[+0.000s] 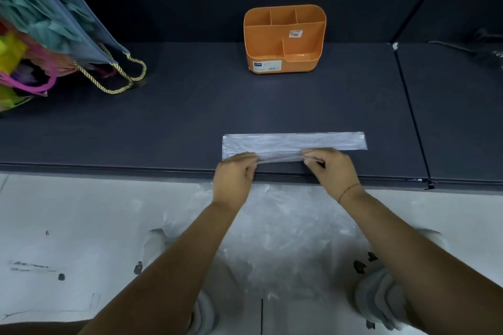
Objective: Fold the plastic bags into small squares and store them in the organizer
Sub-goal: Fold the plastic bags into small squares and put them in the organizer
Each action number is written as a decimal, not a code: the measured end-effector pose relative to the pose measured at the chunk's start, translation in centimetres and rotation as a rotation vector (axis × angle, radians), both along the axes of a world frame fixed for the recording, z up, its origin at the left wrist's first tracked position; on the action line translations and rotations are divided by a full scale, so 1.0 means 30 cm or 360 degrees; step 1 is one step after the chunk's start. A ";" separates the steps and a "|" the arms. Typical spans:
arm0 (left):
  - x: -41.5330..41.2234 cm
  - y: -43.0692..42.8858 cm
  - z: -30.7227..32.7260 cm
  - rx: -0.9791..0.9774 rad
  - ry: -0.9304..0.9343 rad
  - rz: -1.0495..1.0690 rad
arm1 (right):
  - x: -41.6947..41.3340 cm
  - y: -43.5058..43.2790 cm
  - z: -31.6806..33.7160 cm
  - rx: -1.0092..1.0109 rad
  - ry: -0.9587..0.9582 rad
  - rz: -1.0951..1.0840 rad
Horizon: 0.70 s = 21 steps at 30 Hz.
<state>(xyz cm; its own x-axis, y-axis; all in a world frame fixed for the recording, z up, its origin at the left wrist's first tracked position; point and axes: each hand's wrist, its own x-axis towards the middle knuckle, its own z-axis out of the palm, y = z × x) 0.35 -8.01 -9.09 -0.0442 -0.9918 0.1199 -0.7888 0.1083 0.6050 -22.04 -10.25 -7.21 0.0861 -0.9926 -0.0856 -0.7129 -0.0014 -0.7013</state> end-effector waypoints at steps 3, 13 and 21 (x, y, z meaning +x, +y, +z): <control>0.058 -0.029 0.052 0.0376 0.0393 0.0383 | -0.031 -0.042 0.026 0.0310 -0.0253 -0.0181; 0.079 -0.122 0.005 0.0353 0.0127 0.0965 | 0.024 -0.127 -0.002 0.0446 -0.0224 -0.0739; 0.071 -0.122 -0.025 -0.0048 -0.0254 0.0856 | 0.079 -0.105 0.007 0.0115 0.0151 -0.0915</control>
<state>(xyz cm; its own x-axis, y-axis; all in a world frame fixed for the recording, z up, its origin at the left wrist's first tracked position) 2.47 -11.66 -9.83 0.4471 -0.8758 0.1818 -0.8192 -0.3193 0.4764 -19.67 -13.40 -6.99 -0.4759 -0.8689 -0.1359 -0.6447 0.4498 -0.6181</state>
